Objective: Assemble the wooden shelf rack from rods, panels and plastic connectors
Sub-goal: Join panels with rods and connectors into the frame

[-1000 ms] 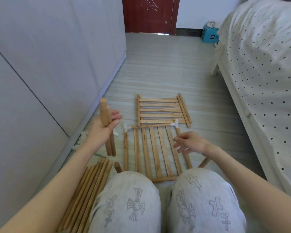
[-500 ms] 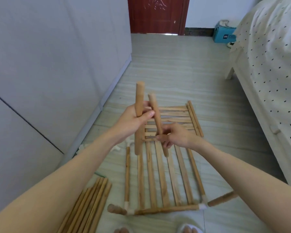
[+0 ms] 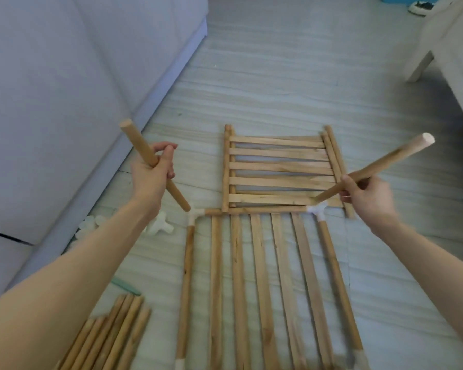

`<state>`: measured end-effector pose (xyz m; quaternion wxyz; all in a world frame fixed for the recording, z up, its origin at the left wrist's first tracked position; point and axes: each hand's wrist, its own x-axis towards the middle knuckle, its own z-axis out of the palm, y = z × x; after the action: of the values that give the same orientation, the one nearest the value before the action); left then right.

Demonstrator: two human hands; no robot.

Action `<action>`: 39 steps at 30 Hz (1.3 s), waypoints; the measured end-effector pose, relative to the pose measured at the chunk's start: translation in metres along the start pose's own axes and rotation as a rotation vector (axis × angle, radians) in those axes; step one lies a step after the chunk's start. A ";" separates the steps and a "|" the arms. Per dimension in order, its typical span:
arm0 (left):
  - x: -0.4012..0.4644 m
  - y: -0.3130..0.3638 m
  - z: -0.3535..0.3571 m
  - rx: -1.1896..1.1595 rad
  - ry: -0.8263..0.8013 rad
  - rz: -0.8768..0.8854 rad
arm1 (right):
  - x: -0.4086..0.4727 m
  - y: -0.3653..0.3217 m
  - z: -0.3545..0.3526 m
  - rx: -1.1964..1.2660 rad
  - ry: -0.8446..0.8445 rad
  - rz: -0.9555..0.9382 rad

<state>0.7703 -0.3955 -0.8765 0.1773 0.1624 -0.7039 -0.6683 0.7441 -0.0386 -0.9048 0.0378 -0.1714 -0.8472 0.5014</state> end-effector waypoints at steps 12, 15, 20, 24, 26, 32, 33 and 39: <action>0.014 -0.033 0.002 -0.017 0.040 0.009 | 0.019 0.013 0.006 -0.239 0.001 -0.028; 0.010 -0.033 0.006 0.024 0.008 0.038 | 0.020 0.012 0.006 -0.282 -0.001 -0.028; 0.003 -0.033 0.013 0.096 -0.020 0.026 | 0.019 0.010 0.009 -0.335 -0.012 -0.052; 0.000 -0.034 0.019 0.143 -0.055 0.002 | 0.019 0.013 0.010 -0.344 -0.047 -0.017; 0.000 -0.035 0.019 0.145 -0.072 -0.016 | 0.019 0.016 0.010 -0.345 -0.086 -0.007; 0.006 -0.040 0.015 0.174 -0.136 -0.036 | 0.035 0.018 0.003 -0.302 -0.236 0.048; 0.006 -0.041 0.016 0.177 -0.138 -0.033 | 0.036 0.019 0.002 -0.301 -0.233 0.038; 0.008 -0.045 0.021 0.191 -0.070 0.002 | 0.028 0.027 0.011 -0.400 -0.099 -0.054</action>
<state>0.7529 -0.3829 -0.9219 0.1370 0.1542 -0.7705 -0.6032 0.7223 -0.0270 -0.9364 -0.0255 -0.1279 -0.9350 0.3297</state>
